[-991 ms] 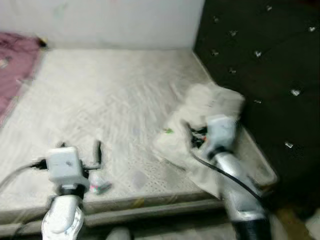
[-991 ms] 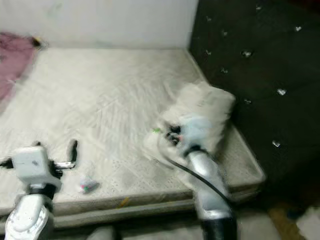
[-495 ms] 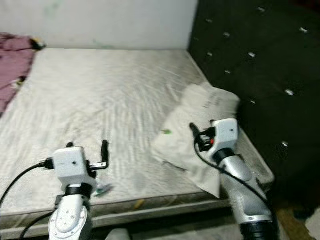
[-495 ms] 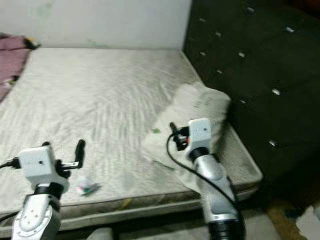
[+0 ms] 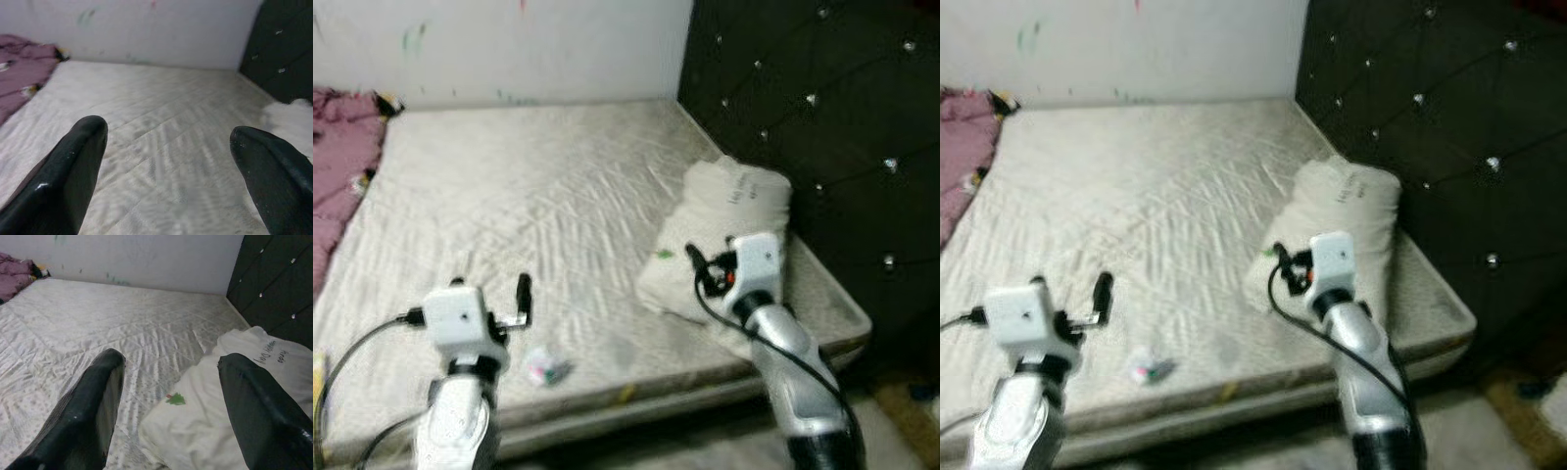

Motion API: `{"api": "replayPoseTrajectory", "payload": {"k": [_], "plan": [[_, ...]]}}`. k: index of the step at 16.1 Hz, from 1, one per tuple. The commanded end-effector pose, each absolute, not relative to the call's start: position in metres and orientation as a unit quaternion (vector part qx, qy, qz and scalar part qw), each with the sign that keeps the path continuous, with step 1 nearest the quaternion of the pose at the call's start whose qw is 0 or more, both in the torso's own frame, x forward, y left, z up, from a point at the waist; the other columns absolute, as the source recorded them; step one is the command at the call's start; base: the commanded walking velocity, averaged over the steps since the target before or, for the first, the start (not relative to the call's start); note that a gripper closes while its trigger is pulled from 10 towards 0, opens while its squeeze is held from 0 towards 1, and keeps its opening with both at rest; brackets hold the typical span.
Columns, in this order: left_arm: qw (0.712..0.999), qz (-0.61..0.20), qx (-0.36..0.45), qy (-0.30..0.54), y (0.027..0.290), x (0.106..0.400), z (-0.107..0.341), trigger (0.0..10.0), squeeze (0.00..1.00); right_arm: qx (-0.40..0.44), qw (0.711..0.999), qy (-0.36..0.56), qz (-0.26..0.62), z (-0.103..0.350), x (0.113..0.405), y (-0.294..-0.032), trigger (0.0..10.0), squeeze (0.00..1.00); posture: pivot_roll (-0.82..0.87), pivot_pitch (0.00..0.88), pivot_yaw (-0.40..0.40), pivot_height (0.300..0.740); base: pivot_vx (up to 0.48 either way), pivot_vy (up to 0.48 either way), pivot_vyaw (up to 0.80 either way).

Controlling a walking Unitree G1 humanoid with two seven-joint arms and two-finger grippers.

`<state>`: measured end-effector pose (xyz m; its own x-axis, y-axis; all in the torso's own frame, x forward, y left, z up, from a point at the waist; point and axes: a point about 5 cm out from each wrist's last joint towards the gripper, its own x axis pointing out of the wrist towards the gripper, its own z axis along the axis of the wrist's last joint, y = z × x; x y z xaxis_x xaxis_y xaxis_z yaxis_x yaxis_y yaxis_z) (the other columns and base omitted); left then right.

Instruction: Clean up the room

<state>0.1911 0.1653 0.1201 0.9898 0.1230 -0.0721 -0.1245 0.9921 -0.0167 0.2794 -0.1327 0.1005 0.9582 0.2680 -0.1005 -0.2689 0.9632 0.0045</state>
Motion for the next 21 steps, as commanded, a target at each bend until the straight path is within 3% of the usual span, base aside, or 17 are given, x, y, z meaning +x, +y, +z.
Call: {"api": "replayPoseTrajectory", "payload": {"k": [1, 5, 8, 10, 14, 21], "plan": [[0.997, 0.062, -0.012, 0.036, 0.1640, 0.1917, 0.1203, 10.0, 0.00, -0.007, 0.989, 0.039, 0.139, 0.1073, 0.2828, -0.1323, 10.0, 0.00, 0.14, 0.000, -0.093, 0.740, 0.000, 0.480, 0.00], [0.997, 0.074, -0.008, 0.030, 0.1656, 0.1928, 0.1212, 10.0, 0.00, 0.000, 0.989, 0.039, 0.141, 0.1069, 0.2839, -0.1319, 10.0, 0.00, 0.14, 0.001, -0.094, 0.740, 0.000, 0.480, 0.00], [0.997, 0.075, 0.005, 0.026, 0.1655, 0.1941, 0.1225, 10.0, 0.00, -0.010, 0.989, 0.038, 0.146, 0.1077, 0.2846, -0.1305, 10.0, 0.00, 0.14, 0.002, -0.094, 0.740, 0.000, 0.000, 0.00], [0.994, 0.091, -0.033, 0.043, 0.1697, 0.1936, 0.1192, 10.0, 0.00, -0.015, 0.988, 0.038, 0.147, 0.1079, 0.2851, -0.1301, 10.0, 0.00, 0.14, 0.005, -0.096, 0.740, 0.000, 0.000, 0.80], [0.996, 0.078, -0.001, 0.040, 0.1663, 0.1938, 0.1190, 10.0, 0.00, -0.012, 0.989, 0.041, 0.144, 0.1067, 0.2857, -0.1311, 10.0, 0.00, 0.13, 0.010, -0.097, 0.740, 0.000, 0.000, 0.71], [0.995, 0.092, 0.026, 0.010, 0.1732, 0.1924, 0.1282, 10.0, 0.00, -0.009, 0.989, 0.041, 0.140, 0.1084, 0.2868, -0.1330, 10.0, 0.00, 0.13, 0.022, -0.104, 0.740, 0.000, 0.000, 0.00]]}}
